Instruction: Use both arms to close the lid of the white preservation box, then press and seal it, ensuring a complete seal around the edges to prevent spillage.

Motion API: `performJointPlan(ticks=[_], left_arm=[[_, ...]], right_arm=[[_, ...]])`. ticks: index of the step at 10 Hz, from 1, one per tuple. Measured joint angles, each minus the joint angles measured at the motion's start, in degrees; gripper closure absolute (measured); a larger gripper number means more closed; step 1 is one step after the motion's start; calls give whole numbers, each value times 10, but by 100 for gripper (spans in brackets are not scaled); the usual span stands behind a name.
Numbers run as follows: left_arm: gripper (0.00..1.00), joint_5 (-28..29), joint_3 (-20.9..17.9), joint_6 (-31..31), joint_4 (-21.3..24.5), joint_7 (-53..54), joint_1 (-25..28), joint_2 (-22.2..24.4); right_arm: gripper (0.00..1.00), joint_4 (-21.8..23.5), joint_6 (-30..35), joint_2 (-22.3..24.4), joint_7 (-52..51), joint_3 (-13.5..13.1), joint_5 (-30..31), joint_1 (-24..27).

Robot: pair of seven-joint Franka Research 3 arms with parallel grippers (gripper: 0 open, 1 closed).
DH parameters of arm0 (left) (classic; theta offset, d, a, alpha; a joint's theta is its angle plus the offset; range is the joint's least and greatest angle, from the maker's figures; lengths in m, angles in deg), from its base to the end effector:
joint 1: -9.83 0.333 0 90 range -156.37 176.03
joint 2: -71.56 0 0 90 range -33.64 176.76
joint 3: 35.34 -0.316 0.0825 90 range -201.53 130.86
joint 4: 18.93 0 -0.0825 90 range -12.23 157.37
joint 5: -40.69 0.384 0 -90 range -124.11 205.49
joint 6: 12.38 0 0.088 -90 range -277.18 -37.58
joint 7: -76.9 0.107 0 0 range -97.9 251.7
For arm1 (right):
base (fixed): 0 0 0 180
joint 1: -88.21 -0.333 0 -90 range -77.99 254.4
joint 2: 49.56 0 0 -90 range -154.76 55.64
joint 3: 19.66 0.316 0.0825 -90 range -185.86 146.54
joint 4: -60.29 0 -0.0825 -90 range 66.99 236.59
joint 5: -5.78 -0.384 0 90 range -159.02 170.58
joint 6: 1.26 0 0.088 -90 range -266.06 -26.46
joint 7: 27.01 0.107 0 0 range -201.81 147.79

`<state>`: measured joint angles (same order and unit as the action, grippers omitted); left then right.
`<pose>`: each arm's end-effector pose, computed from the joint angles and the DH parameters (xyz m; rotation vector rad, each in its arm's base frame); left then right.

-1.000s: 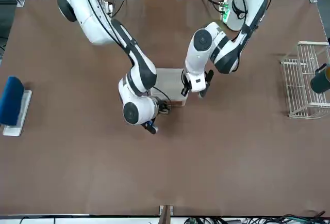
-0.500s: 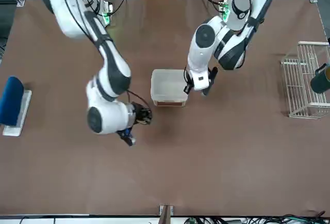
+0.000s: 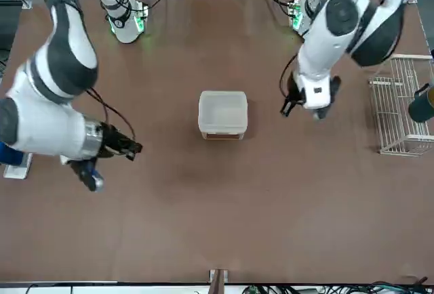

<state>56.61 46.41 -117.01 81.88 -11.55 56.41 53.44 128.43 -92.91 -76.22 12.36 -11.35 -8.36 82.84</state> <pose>0.5244 -0.2629 0.5166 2.8039 1.3095 -0.0369 0.6665 0.1650 0.5241 -2.7918 0.6765 0.2646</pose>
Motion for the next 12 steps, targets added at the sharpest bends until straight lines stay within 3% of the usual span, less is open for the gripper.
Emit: performJointPlan(ticks=[1,3,6,8,11,12], left_arm=[[32,0,11,23,-9,15,14,1],[2,2,-3,99,-53,83,18,2],[0,1,-83,167,-130,214,-5,5],[0,-40,-195,169,-151,268,-90,22],[0,-132,-453,178,-169,491,-231,104],[0,-140,-535,186,-169,545,-290,123]], right_arm=[[96,8,14,25,-51,-19,32,1],[96,36,28,71,-146,-52,89,2],[93,145,7,160,-242,-97,122,5],[91,210,0,218,-320,-129,134,11],[82,248,2,256,-397,-162,134,18],[68,249,2,256,-400,-161,134,17]])
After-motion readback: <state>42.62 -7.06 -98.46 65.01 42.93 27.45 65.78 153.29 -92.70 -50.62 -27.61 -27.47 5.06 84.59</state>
